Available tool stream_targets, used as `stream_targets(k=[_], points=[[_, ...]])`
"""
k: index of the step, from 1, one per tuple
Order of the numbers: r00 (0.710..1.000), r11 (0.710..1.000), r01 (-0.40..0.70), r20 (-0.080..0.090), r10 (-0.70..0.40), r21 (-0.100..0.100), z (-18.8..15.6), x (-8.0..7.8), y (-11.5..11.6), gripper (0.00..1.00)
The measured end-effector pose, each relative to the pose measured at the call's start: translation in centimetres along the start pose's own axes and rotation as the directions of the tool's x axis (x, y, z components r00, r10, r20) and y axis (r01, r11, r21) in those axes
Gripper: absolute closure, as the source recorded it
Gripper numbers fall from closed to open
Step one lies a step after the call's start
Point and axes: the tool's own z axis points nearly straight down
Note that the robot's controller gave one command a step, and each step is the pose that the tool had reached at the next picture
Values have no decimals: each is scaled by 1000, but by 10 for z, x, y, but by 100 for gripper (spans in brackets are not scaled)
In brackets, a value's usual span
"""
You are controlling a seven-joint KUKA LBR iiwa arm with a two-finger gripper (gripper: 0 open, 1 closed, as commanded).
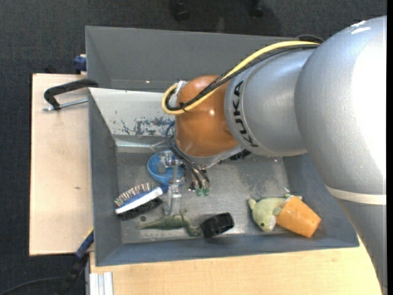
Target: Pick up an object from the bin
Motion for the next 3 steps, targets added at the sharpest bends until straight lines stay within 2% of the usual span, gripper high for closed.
stream_targets(k=[1,2,3], points=[[995,995,103,6,-103,-2,23,22,62,0],[995,995,97,10,-97,0,22,20,58,100],[985,986,169,17,-169,0,-81,-2,41,100]])
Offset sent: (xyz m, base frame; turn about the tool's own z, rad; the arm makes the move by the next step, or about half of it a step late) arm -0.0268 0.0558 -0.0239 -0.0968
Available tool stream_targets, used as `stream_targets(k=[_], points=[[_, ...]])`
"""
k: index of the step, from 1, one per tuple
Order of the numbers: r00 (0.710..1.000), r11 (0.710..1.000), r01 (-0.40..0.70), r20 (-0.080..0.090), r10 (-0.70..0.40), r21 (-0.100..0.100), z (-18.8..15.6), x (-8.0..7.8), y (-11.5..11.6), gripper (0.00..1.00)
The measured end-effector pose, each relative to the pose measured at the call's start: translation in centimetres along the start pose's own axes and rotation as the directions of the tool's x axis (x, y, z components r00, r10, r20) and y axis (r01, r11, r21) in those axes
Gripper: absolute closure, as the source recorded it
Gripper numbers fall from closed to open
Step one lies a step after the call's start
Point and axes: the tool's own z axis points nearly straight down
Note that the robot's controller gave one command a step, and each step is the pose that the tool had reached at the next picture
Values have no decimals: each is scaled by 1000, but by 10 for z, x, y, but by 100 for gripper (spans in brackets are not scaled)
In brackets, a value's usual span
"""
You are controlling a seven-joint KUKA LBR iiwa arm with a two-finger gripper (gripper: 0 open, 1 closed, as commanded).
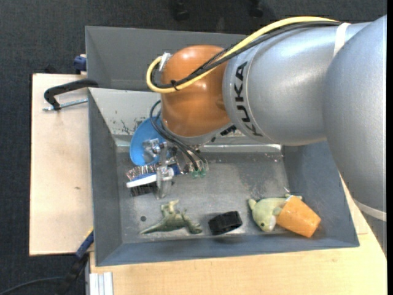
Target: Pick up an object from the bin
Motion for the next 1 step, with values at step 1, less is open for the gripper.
stream_targets(k=[1], points=[[944,944,329,-2,-329,-1,-71,-7,-6,100]])
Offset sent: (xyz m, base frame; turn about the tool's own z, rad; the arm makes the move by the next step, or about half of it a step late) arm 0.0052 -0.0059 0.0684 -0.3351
